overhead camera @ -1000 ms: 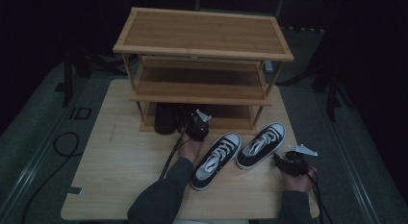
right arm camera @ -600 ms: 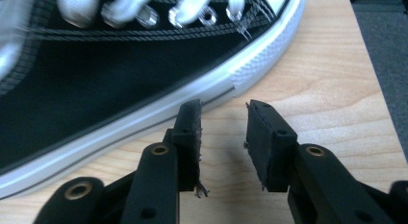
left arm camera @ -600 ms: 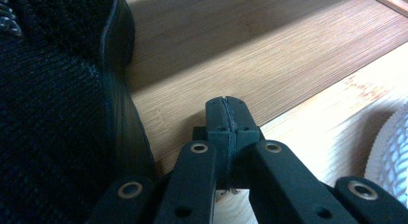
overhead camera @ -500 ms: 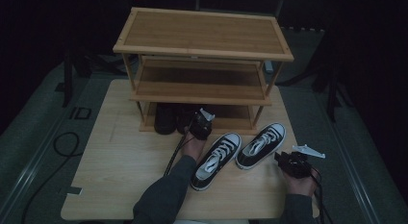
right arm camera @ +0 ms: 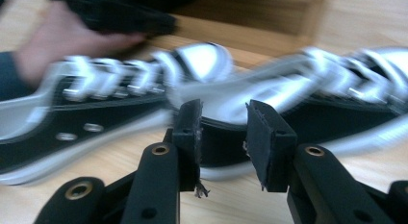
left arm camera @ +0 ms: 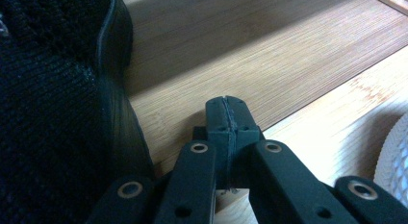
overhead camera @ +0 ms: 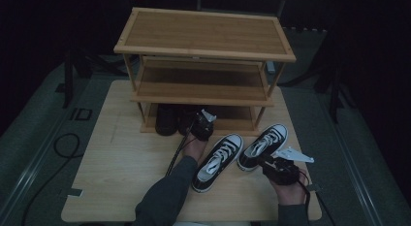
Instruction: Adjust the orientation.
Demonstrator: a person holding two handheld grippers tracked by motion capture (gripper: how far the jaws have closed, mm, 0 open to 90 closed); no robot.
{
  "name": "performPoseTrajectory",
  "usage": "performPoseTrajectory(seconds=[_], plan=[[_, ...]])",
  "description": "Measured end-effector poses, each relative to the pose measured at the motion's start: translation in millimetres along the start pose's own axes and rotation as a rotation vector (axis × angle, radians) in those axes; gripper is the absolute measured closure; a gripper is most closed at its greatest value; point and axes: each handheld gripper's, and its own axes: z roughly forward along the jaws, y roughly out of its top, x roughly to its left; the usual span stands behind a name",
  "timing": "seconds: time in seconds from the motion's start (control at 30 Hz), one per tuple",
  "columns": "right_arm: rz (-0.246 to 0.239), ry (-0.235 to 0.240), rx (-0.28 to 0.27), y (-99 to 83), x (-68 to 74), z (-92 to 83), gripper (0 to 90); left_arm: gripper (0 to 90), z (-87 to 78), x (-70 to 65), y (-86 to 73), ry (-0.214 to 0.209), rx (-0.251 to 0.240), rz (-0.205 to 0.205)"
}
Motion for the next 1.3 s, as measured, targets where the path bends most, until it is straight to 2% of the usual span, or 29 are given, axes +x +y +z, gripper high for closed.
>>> performPoseTrajectory(seconds=[0.1,0.23,0.37,0.67,0.87,1.0,1.1,1.2,1.3], plan=[[-0.058,0.039,0.004,7.3,21.3,5.6,64.9,89.8,0.0,0.4,-0.1,-0.003,-0.001,0.004],[-0.106,0.082,0.017,13.8,42.2,15.3,63.4,89.8,-0.1,0.2,-0.1,-0.001,-0.001,0.007],[-0.119,0.105,0.029,16.2,51.8,22.5,62.4,89.8,-0.1,0.3,-0.1,-0.002,-0.001,0.009],[-0.112,0.114,0.058,20.9,74.7,40.3,47.9,89.8,0.0,0.4,-0.2,-0.002,-0.002,0.002],[-0.086,0.094,0.068,19.9,81.7,51.7,44.0,89.8,-0.1,0.3,-0.5,-0.002,-0.003,0.000],[-0.088,0.070,0.094,17.9,84.0,58.6,43.7,89.8,-0.1,0.0,-0.4,0.001,-0.003,0.005],[-0.060,0.086,0.108,17.7,81.3,59.7,44.0,89.7,-0.1,0.3,-0.3,-0.001,-0.002,0.006],[-0.058,0.093,0.116,18.7,82.1,59.3,48.2,89.7,-0.1,0.3,-0.4,-0.001,-0.003,0.006],[-0.050,0.104,0.130,18.9,84.2,60.5,47.2,89.7,-0.1,0.3,-0.3,-0.001,-0.002,0.005]])
